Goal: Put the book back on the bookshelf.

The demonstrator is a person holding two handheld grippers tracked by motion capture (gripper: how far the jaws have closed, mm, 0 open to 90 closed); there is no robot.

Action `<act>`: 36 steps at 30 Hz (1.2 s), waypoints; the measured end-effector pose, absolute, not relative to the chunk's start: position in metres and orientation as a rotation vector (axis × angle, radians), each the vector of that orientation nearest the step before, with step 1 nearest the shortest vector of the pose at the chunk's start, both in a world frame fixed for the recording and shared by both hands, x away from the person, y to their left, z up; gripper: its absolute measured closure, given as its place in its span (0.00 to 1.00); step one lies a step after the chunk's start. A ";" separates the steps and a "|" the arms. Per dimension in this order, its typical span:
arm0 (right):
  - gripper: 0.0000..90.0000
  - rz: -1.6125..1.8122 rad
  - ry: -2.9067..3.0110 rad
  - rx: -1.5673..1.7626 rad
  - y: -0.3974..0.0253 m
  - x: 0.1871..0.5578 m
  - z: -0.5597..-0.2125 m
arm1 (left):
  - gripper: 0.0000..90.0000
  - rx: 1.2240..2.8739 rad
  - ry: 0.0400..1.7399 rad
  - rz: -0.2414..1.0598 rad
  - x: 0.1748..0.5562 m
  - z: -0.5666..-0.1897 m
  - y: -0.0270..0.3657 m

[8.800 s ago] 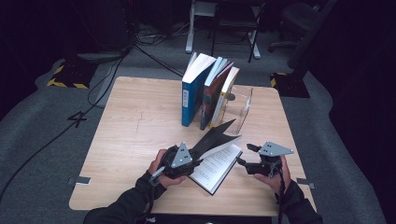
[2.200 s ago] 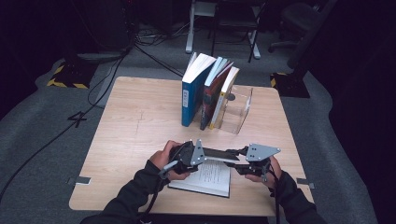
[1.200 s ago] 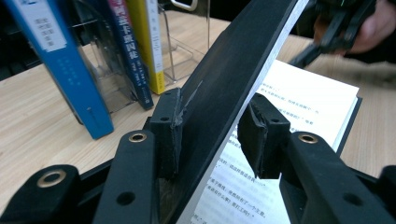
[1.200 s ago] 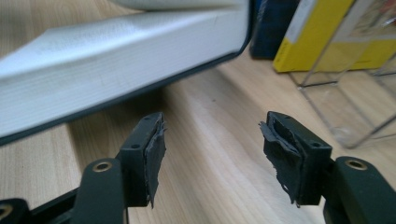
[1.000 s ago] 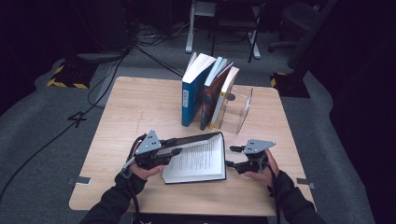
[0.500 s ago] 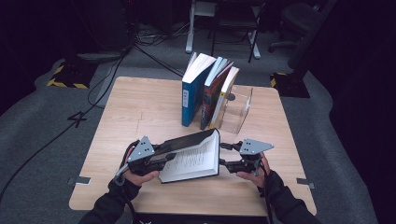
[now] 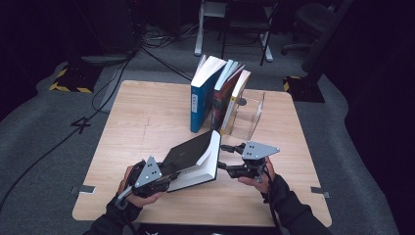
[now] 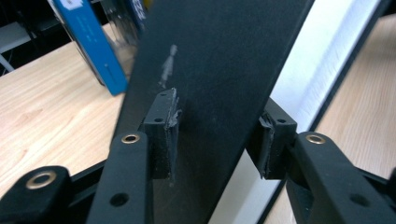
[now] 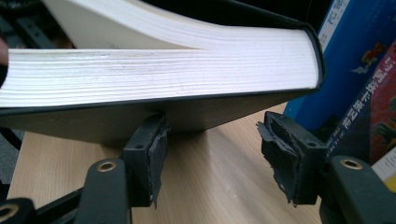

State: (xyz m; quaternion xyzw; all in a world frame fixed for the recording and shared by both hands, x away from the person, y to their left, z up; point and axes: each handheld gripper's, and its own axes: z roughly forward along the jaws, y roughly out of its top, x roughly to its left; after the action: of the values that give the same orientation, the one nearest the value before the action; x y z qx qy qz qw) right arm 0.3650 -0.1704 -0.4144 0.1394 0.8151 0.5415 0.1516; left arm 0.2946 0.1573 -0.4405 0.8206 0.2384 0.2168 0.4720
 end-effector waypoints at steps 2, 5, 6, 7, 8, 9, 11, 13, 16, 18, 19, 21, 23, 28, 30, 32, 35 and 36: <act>0.46 1.559 2.338 0.395 -0.167 0.365 -0.412 | 0.61 2.018 0.585 0.522 0.293 -0.443 0.156; 0.46 1.554 2.334 0.379 -0.162 0.364 -0.409 | 0.59 2.039 0.586 0.521 0.291 -0.446 0.153; 0.47 1.549 2.329 0.380 -0.161 0.364 -0.408 | 0.59 2.031 0.597 0.508 0.292 -0.446 0.155; 0.47 1.562 2.331 0.374 -0.160 0.364 -0.407 | 0.59 2.029 0.595 0.500 0.293 -0.446 0.155; 0.47 1.572 2.330 0.374 -0.160 0.364 -0.407 | 0.60 2.035 0.589 0.497 0.293 -0.445 0.155; 0.47 1.571 2.327 0.367 -0.159 0.364 -0.405 | 0.61 2.043 0.576 0.497 0.294 -0.445 0.154; 0.48 1.581 2.323 0.367 -0.159 0.364 -0.404 | 0.62 2.032 0.563 0.465 0.297 -0.445 0.155; 0.48 1.607 2.317 0.373 -0.161 0.365 -0.402 | 0.62 2.018 0.548 0.430 0.300 -0.446 0.153; 0.49 1.625 2.296 0.373 -0.166 0.364 -0.396 | 0.62 2.008 0.513 0.383 0.305 -0.447 0.145; 0.50 1.607 2.289 0.361 -0.170 0.362 -0.390 | 0.64 2.007 0.491 0.365 0.309 -0.447 0.138; 0.50 1.592 2.281 0.354 -0.172 0.360 -0.388 | 0.64 2.001 0.484 0.348 0.312 -0.447 0.135; 0.50 1.564 2.277 0.357 -0.179 0.358 -0.384 | 0.65 1.995 0.470 0.332 0.317 -0.448 0.128; 0.50 1.548 2.268 0.363 -0.185 0.357 -0.383 | 0.65 1.994 0.457 0.320 0.321 -0.449 0.122; 0.50 1.561 2.249 0.398 -0.198 0.359 -0.384 | 0.65 1.986 0.430 0.276 0.332 -0.450 0.109; 0.50 1.594 2.256 0.403 -0.208 0.362 -0.384 | 0.65 1.982 0.417 0.242 0.339 -0.451 0.101; 0.50 1.592 2.252 0.406 -0.211 0.362 -0.384 | 0.65 1.973 0.410 0.224 0.342 -0.452 0.098; 0.49 1.607 2.239 0.403 -0.218 0.362 -0.382 | 0.65 1.975 0.399 0.203 0.347 -0.452 0.091; 0.49 1.607 2.239 0.403 -0.218 0.362 -0.382 | 0.65 1.978 0.394 0.209 0.348 -0.452 0.091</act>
State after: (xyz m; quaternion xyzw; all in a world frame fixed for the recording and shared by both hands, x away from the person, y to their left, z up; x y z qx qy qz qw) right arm 0.3620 -0.2175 -0.3821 0.1426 0.7911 0.5678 0.1773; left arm 0.3483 0.0907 -0.4520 0.8280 0.1651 0.0876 0.5286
